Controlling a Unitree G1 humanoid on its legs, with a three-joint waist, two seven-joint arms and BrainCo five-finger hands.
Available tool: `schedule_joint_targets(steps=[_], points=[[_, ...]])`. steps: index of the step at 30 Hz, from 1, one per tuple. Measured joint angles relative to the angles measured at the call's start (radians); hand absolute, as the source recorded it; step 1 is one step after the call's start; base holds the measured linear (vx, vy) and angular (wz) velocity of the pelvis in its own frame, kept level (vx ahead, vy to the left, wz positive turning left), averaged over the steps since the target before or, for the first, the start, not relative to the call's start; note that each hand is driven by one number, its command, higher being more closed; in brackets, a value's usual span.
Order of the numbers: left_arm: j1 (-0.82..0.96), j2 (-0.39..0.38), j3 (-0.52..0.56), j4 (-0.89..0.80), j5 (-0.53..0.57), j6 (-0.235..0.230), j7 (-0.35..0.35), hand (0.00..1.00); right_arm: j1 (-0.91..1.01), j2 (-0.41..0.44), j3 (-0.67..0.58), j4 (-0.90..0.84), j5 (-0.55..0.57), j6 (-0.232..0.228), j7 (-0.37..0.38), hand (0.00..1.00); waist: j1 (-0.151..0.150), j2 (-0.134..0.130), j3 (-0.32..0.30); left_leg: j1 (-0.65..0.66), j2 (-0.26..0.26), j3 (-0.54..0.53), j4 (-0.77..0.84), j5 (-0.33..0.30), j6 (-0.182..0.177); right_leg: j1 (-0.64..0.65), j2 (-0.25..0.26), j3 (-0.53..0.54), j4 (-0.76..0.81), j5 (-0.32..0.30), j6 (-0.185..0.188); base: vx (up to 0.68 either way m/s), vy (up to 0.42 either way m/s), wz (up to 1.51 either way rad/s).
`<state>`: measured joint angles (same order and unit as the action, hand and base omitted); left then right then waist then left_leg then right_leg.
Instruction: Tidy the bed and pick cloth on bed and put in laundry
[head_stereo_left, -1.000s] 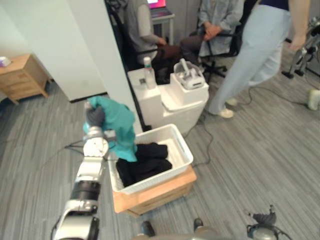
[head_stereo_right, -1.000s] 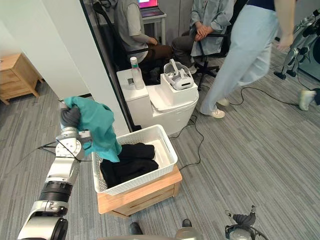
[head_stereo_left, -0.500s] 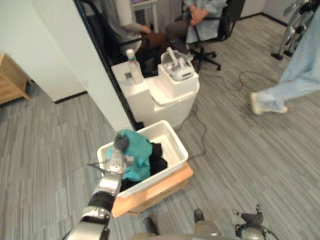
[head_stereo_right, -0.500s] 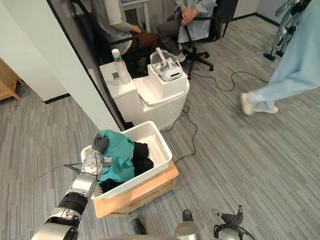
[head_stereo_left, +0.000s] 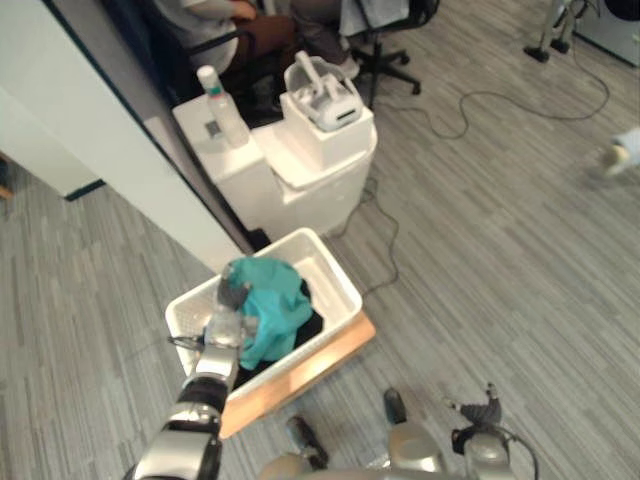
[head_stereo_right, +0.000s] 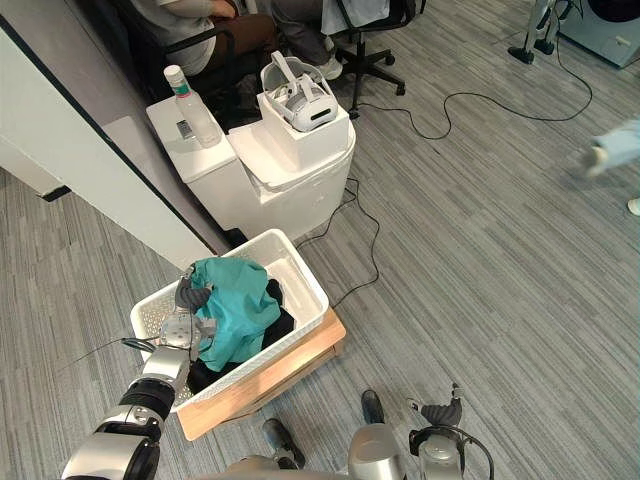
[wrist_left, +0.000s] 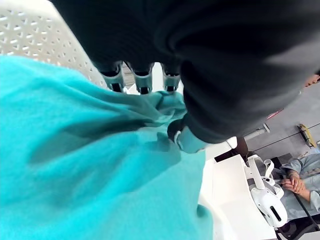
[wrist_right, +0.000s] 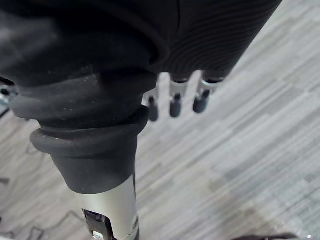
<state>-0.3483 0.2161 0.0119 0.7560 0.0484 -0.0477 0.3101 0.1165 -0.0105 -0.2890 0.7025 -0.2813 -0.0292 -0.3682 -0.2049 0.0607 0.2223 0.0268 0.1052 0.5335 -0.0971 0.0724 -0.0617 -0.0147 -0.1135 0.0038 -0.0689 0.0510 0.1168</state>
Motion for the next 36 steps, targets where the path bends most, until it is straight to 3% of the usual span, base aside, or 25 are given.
schedule_joint_targets(steps=[7,16,20,25,32,36], points=[[0.019,-0.007,0.001,-0.158,-0.158,-0.033,-0.006,0.0,0.001,-0.01,0.039,0.0,0.0,0.0,0.002,0.0,0.01,0.0,0.0,0.011,-0.005,-0.023,-0.001,0.001,0.001,0.025,-0.01,-0.025,0.001,-0.001,0.0,-0.04,-0.003,0.11],[0.074,-0.004,0.006,-0.351,-0.207,-0.06,-0.031,0.0,-0.004,-0.022,0.044,-0.001,0.001,0.008,0.023,0.0,0.056,0.0,-0.001,0.038,-0.008,-0.071,-0.005,0.001,0.001,0.078,-0.013,-0.068,-0.001,-0.012,0.002,-0.02,-0.006,0.16],[0.097,0.001,0.051,-0.426,-0.262,-0.076,-0.048,0.0,-0.004,-0.036,0.043,0.001,0.001,0.013,0.029,0.0,0.056,0.0,-0.003,0.047,-0.019,-0.119,-0.005,0.004,0.005,0.117,-0.023,-0.117,-0.001,-0.025,0.007,0.01,0.001,0.33],[0.14,0.029,0.126,-0.487,-0.372,-0.119,-0.047,0.0,-0.031,-0.044,0.042,0.033,0.013,0.017,0.045,0.0,0.086,-0.003,-0.011,0.056,-0.024,-0.145,-0.005,0.006,0.008,0.143,-0.026,-0.146,-0.001,-0.032,0.007,0.0,0.003,0.17],[0.337,0.006,0.269,-0.452,-0.455,-0.138,-0.044,0.0,-0.043,-0.056,0.041,0.101,0.017,0.018,0.069,0.0,0.12,-0.008,-0.028,0.068,-0.024,-0.195,-0.005,0.01,0.006,0.185,-0.023,-0.197,-0.001,-0.048,0.004,0.0,-0.018,0.24],[0.422,-0.019,0.363,-0.268,-0.531,-0.13,-0.046,0.0,-0.048,-0.06,0.031,0.137,0.017,0.032,0.086,0.0,0.155,-0.015,-0.035,0.07,-0.023,-0.223,-0.005,0.011,0.005,0.205,-0.019,-0.228,-0.001,-0.056,-0.001,-0.01,-0.021,0.24]])
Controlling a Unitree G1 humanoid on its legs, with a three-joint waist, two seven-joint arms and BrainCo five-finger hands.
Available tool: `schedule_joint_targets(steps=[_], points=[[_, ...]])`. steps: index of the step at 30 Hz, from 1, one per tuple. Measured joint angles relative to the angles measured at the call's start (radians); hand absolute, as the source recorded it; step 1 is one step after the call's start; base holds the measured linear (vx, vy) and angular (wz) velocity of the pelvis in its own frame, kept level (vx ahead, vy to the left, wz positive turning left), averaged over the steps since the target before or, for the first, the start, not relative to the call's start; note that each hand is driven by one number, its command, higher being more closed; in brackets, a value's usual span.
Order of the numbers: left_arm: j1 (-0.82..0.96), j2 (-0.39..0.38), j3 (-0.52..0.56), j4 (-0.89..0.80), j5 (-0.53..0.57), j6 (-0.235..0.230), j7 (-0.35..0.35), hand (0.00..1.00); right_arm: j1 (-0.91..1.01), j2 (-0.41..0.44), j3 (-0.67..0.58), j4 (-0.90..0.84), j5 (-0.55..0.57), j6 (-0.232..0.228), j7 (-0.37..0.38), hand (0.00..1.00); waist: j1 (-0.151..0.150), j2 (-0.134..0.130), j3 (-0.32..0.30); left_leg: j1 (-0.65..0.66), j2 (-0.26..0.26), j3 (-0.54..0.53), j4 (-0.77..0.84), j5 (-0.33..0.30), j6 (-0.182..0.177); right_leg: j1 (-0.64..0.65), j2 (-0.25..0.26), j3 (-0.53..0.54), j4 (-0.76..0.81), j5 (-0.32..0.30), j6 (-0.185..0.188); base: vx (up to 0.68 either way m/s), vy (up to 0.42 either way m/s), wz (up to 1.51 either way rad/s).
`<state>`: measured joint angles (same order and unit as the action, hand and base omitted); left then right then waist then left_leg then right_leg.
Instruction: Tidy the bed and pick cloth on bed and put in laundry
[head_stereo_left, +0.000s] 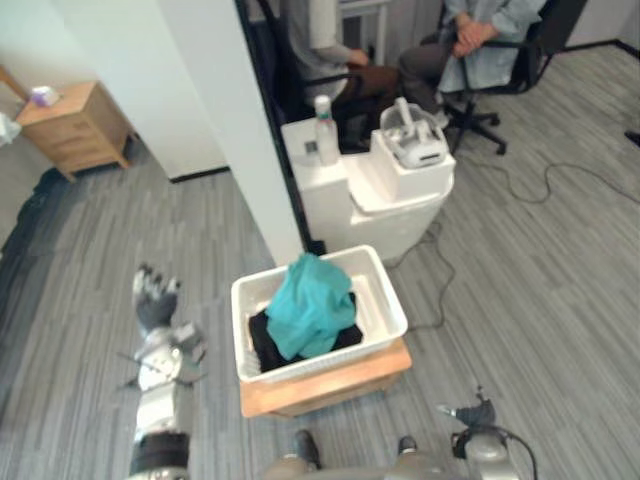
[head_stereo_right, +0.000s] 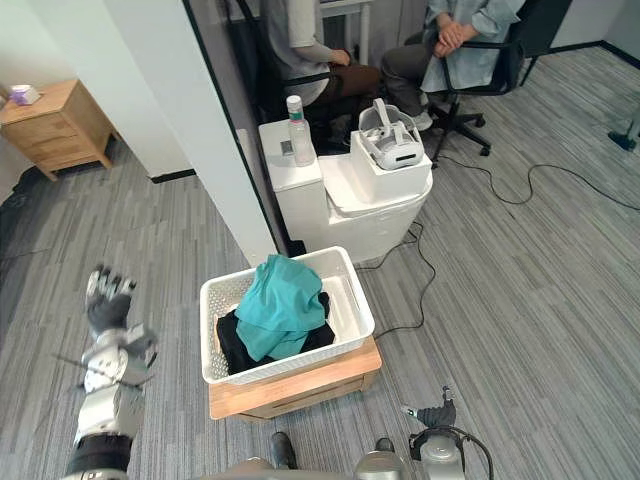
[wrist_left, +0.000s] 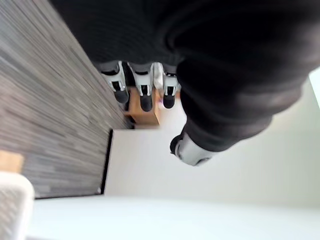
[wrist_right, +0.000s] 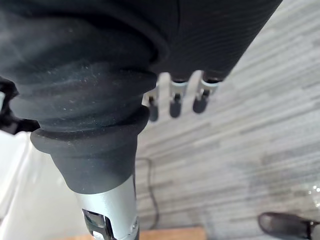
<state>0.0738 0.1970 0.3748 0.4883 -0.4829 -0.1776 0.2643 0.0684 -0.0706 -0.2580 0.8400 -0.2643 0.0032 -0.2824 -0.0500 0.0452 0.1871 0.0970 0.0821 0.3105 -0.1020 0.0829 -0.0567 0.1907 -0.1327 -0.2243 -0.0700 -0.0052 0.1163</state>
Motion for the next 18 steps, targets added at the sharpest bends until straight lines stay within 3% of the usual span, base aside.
schedule_joint_targets(steps=[2,5,8,12,18], points=[[0.044,-0.02,0.058,0.124,-0.007,0.02,-0.002,0.0,-0.012,0.0,-0.002,0.021,0.0,0.004,0.005,0.0,0.015,-0.007,-0.002,0.001,0.002,-0.005,0.001,0.001,-0.001,0.005,0.002,-0.006,0.0,-0.002,-0.001,0.0,-0.021,0.1],[0.093,-0.063,0.109,0.271,-0.007,0.047,-0.01,0.0,-0.038,-0.001,-0.019,0.047,0.003,0.003,0.005,0.0,0.015,-0.011,-0.002,0.005,-0.002,-0.009,0.006,-0.001,-0.002,0.009,-0.007,-0.013,0.008,-0.011,0.0,0.0,0.007,0.1],[0.119,-0.128,0.17,0.395,0.0,0.084,-0.049,0.0,-0.051,-0.012,-0.032,0.09,0.029,0.004,0.006,0.0,0.017,-0.016,0.002,0.005,-0.016,-0.021,0.006,-0.009,-0.001,-0.009,-0.017,-0.022,0.068,-0.061,0.005,0.0,0.029,0.17],[0.167,-0.202,0.185,0.47,0.076,0.12,-0.092,0.0,-0.075,-0.013,-0.071,0.128,0.043,0.003,0.024,0.0,0.014,-0.021,0.001,0.008,-0.023,-0.016,-0.001,-0.019,0.005,-0.024,-0.032,-0.019,0.101,-0.084,0.012,0.04,0.017,0.0],[0.164,-0.225,0.15,0.504,0.224,0.144,-0.13,0.0,-0.081,-0.01,-0.085,0.171,0.061,0.001,0.029,0.0,0.01,0.004,-0.016,0.017,-0.022,-0.008,-0.001,-0.021,0.004,-0.019,-0.031,-0.013,0.099,-0.087,0.013,0.08,-0.007,-0.06]])
